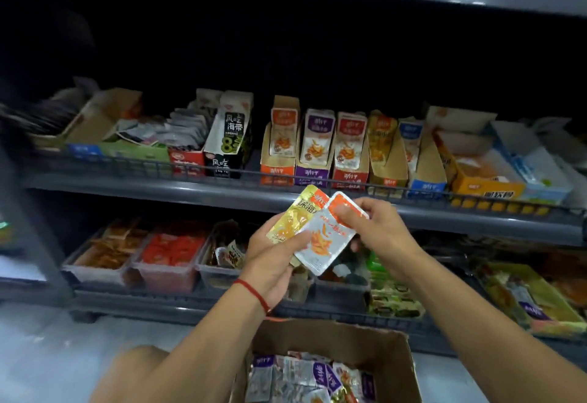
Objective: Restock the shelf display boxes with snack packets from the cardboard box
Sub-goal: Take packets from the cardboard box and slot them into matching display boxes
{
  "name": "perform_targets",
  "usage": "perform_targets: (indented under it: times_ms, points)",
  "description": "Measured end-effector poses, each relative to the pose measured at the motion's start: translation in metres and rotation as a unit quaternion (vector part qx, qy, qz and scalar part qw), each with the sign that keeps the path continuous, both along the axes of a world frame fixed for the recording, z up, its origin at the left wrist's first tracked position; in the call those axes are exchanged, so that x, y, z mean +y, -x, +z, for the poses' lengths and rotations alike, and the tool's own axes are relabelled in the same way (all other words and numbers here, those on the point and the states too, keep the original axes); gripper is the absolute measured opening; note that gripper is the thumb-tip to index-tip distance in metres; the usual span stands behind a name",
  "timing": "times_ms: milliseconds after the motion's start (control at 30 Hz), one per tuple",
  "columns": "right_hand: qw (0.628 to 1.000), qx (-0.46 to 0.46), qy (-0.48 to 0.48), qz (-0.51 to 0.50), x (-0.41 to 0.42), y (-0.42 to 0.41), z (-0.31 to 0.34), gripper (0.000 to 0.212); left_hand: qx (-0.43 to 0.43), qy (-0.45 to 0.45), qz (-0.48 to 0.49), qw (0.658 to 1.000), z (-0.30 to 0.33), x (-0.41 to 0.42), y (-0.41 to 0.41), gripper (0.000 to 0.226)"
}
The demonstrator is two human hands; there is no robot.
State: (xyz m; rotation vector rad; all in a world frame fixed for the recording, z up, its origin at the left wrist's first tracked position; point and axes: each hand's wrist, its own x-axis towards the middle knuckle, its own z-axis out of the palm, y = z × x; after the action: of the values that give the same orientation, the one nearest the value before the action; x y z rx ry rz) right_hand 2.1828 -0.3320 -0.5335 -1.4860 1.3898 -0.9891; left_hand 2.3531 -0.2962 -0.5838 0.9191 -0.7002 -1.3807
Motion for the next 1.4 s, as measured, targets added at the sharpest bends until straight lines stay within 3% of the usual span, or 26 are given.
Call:
perform_targets:
  times_ms: [100,333,400,533,700,900,1167,1233,1400]
  points:
    - [0.997,0.029,0.017,0.072,-0.019,-0.011,0.020,0.014,-0.001,0.011,0.052,0.999,0.010,-0.016,-0.018,0.035]
    - [0.980,0.046,0.195,0.018,-0.117,-0.053,0.091,0.007,0.093,0.018,0.137,0.986,0.035,-0.051,-0.077,0.022]
    - [0.962,0.099,0.252,-0.009,-0.146,-0.068,0.106,0.009,0.106,0.019,0.149,0.983,0.039,-0.053,-0.088,0.022]
    - [0.897,0.272,0.344,-0.046,-0.188,-0.100,0.125,0.032,0.112,0.003,0.153,0.982,0.042,-0.054,-0.098,0.025]
    - [0.862,0.401,0.310,-0.012,-0.221,-0.130,0.119,0.035,0.044,0.003,0.174,0.984,0.045,-0.058,-0.107,0.027]
    - [0.835,0.496,0.239,0.001,-0.241,-0.148,0.091,0.034,0.048,-0.018,0.186,0.981,0.046,-0.063,-0.102,0.020]
    - [0.840,0.490,0.232,-0.009,-0.262,-0.144,0.070,0.041,0.048,-0.033,0.185,0.981,0.047,-0.063,-0.100,0.024]
    - [0.822,0.505,0.263,-0.023,-0.264,-0.143,0.069,0.043,0.049,-0.031,0.182,0.982,0.048,-0.063,-0.100,0.023]
    - [0.727,0.589,0.351,-0.037,-0.263,-0.143,0.072,0.041,0.049,-0.033,0.180,0.982,0.046,-0.065,-0.097,0.022]
